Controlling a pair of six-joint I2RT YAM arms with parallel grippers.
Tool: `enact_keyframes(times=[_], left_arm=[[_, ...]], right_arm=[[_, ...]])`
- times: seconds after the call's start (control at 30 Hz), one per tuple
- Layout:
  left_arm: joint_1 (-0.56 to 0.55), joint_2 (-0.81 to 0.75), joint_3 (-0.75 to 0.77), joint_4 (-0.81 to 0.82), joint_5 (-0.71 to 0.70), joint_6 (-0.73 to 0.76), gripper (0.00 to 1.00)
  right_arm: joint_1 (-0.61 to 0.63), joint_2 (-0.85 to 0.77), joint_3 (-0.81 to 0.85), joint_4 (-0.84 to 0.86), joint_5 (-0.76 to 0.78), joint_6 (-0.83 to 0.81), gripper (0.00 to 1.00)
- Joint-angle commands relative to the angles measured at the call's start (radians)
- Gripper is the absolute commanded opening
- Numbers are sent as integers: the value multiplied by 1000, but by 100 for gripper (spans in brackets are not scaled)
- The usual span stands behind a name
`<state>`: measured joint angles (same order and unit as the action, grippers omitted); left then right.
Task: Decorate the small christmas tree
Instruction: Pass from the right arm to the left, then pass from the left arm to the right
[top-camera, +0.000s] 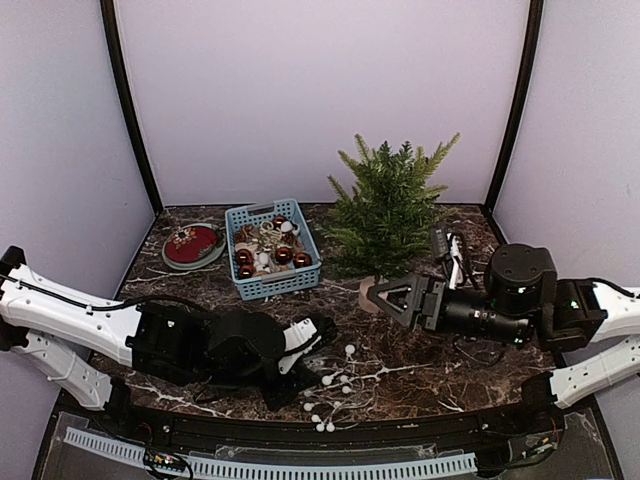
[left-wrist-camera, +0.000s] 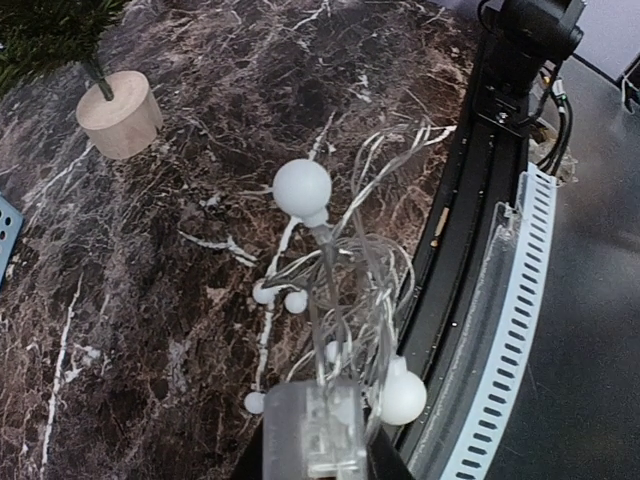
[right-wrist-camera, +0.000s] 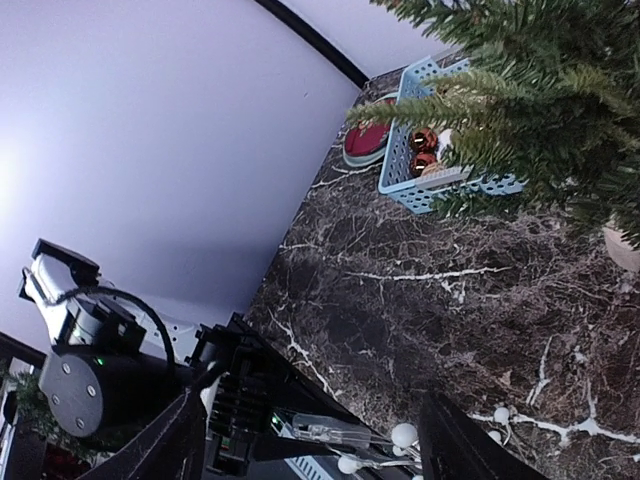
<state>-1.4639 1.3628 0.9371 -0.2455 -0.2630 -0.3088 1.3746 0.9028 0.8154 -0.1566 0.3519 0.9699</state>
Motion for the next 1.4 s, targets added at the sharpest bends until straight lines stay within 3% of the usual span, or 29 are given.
enact_keyframes(times=[0.0,0.37,0.77,1.0,1.37], left_arm=[[35,-3,88,-118,198,-12,16],[107,-9,124,-156,260,-77,16],[194,-56,116,-124,380,-230,17],[207,-98,112,-90,443,-275,17],[210,-145,62,-7,526,-284,17]], right_arm=[[7,22,-119,187,-144,-133,76],[29,96,-336,476,-109,-79,77],[35,37,-471,555,-60,-75,82],[55,181,-444,605,-54,-100,81],[56,462,-358,848,-15,-165,79]])
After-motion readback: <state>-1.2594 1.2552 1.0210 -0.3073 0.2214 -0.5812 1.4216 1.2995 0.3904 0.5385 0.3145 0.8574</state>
